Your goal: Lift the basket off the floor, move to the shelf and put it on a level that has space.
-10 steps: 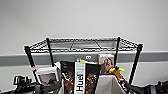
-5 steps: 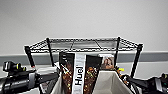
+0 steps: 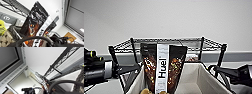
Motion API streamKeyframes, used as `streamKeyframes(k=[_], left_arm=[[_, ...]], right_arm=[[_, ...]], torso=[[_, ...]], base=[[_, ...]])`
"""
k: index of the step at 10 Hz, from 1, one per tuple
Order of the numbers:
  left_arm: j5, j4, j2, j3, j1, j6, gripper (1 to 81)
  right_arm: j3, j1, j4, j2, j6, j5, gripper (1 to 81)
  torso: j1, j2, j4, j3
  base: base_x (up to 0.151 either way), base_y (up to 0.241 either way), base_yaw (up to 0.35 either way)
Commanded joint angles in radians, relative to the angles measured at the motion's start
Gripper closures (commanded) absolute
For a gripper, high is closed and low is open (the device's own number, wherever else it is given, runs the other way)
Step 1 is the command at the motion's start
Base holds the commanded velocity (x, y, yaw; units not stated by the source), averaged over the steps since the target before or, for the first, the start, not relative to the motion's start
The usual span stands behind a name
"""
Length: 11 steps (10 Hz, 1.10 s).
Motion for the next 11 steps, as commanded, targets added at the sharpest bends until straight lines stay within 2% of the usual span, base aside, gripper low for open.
streamKeyframes(k=[1,3,8,11], left_arm=[[-0.066,0.035,0.047,-0.079,-0.198,-0.098,81.1],[-0.065,0.03,0.056,-0.11,-0.258,-0.132,81.1],[0.058,-0.085,0.127,-0.215,-0.453,-0.155,81.1],[0.087,-0.118,0.18,-0.277,-0.511,-0.155,81.1]], right_arm=[[-0.031,0.264,0.148,-0.011,-0.01,-0.05,81.1],[-0.052,0.339,0.199,-0.009,-0.01,-0.087,81.1],[-0.159,0.51,0.329,0.054,-0.01,-0.148,81.1],[-0.232,0.6,0.386,0.103,-0.01,-0.208,81.1]], torso=[[0.0,0.0,0.0,0.0],[0.0,0.0,0.0,0.0],[0.0,0.0,0.0,0.0],[0.0,0.0,0.0,0.0]], base=[[0.0,0.0,0.0],[0.0,0.0,0.0],[0.0,0.0,0.0],[0.0,0.0,0.0]])
